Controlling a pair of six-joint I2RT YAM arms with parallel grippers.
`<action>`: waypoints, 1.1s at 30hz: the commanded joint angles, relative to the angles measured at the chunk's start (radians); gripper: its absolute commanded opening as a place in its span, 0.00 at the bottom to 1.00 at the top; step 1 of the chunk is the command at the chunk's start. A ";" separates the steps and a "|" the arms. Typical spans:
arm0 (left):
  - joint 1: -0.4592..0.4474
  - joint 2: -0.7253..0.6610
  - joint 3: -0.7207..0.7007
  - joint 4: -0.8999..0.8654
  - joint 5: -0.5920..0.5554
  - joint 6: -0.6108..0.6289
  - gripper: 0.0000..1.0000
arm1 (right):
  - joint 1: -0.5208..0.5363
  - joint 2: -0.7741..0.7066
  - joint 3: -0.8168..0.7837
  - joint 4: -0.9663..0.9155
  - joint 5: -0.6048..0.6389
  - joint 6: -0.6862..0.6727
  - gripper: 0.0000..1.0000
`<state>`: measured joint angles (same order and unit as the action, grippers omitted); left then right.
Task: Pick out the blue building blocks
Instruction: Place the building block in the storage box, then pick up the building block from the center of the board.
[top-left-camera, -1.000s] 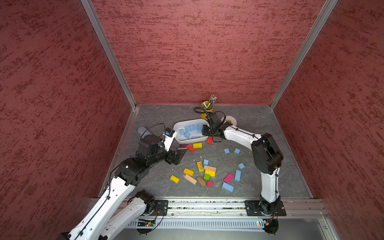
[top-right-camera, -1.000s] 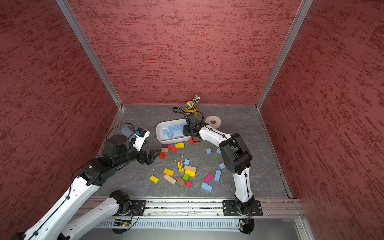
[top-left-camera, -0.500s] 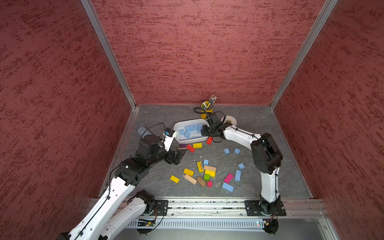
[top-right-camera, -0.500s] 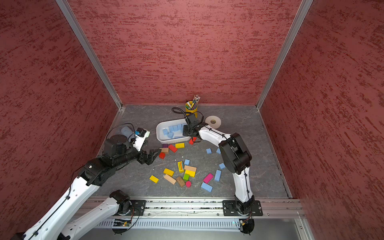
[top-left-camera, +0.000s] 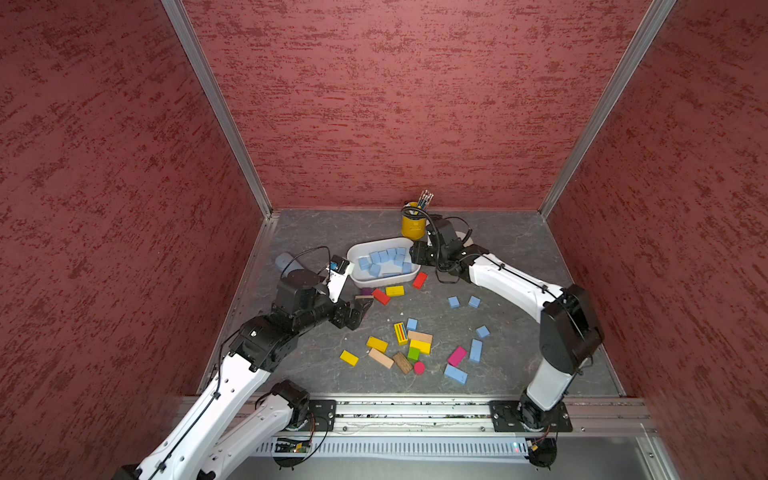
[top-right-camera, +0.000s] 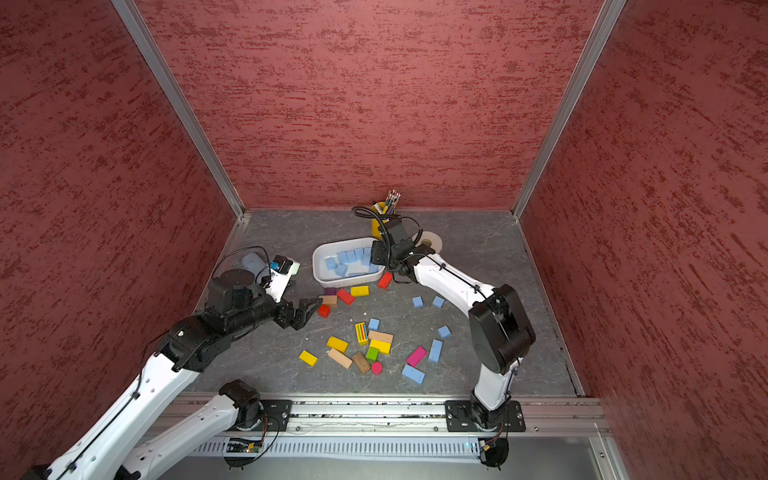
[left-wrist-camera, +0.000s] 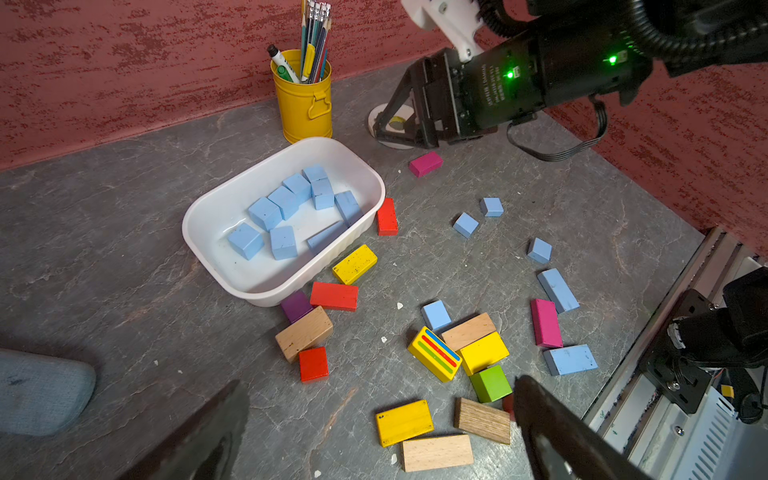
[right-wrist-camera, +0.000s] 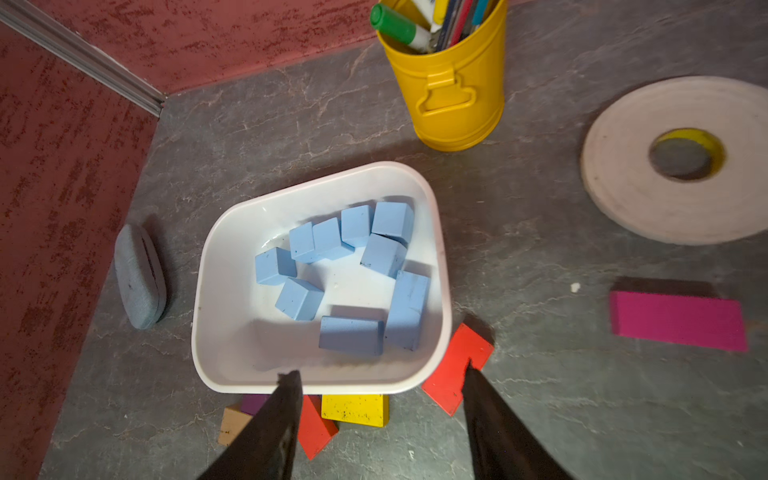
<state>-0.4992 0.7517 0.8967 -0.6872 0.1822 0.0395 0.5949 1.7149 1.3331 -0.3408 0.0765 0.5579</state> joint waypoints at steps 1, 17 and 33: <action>0.003 -0.011 -0.010 0.017 0.005 0.010 1.00 | 0.005 -0.049 -0.068 -0.019 0.067 0.009 0.64; 0.004 -0.010 -0.009 0.020 0.015 0.010 1.00 | 0.005 -0.307 -0.374 -0.131 0.174 0.099 0.67; 0.004 -0.010 -0.010 0.021 0.022 0.009 1.00 | 0.006 -0.465 -0.593 -0.233 0.111 0.259 0.66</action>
<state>-0.4992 0.7517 0.8967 -0.6872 0.1860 0.0395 0.5949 1.2861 0.7631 -0.5392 0.2001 0.7532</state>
